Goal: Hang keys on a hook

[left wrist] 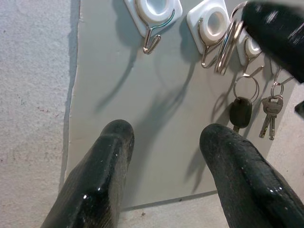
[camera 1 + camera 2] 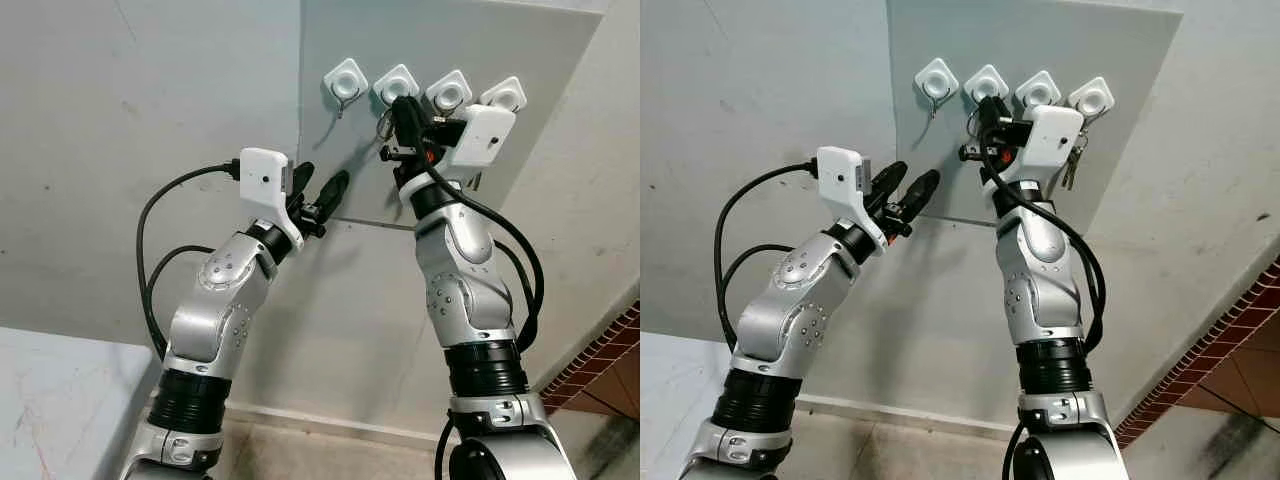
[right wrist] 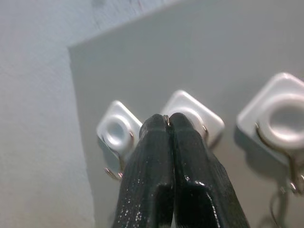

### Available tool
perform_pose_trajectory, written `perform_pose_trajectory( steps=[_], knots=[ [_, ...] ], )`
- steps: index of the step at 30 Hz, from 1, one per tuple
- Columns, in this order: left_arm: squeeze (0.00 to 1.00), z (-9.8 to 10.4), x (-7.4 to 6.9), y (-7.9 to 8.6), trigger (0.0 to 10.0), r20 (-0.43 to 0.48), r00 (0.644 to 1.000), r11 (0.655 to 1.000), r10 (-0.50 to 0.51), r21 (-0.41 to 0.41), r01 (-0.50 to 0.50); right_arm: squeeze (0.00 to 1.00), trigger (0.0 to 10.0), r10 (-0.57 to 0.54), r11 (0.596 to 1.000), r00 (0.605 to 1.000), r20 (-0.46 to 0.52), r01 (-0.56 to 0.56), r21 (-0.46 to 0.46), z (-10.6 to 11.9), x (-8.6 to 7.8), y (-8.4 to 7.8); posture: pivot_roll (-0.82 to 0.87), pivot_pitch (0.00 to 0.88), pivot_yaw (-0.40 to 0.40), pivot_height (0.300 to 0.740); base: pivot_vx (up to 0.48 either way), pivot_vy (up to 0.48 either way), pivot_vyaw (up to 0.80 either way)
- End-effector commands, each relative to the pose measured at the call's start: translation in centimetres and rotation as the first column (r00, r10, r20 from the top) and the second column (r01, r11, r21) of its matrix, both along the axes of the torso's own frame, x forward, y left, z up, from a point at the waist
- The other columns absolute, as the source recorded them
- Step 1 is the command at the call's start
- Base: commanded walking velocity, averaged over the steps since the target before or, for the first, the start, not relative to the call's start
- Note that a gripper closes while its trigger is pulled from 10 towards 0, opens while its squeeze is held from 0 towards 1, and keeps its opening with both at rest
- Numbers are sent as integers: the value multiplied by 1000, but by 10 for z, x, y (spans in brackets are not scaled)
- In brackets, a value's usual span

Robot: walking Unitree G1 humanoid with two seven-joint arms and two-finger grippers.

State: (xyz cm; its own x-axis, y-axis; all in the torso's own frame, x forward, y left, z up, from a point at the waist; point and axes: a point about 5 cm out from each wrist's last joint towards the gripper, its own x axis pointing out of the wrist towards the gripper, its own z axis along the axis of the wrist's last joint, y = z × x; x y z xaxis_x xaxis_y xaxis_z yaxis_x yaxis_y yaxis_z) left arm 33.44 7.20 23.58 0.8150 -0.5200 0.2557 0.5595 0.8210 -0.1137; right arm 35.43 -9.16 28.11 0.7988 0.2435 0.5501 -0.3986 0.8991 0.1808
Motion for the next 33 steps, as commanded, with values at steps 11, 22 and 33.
perform_pose_trajectory(
  steps=[11, 22, 33],
  knots=[
    [0, 6, -2, 0, 10000, 15, 1000, 1000, 0, -14, 0, 0, 10000, 100, 995, 994, 52, -99, -33, 11, 0, 8, 4, 0, -53, 740, 0, 0, 0],
    [0, 5, -2, 2, 10000, 9, 1000, 1000, 8, -16, -8, 0, 10000, 85, 996, 996, 24, -85, -24, 7, 6, 3, 4, 0, -51, 740, 0, 0, 0],
    [0, 5, -2, 1, 10000, 8, 1000, 1000, 5, -18, -5, 0, 10000, 58, 998, 997, 54, -57, -15, 13, 9, -4, 1, 0, -50, 740, 0, 0, 0]
  ],
)
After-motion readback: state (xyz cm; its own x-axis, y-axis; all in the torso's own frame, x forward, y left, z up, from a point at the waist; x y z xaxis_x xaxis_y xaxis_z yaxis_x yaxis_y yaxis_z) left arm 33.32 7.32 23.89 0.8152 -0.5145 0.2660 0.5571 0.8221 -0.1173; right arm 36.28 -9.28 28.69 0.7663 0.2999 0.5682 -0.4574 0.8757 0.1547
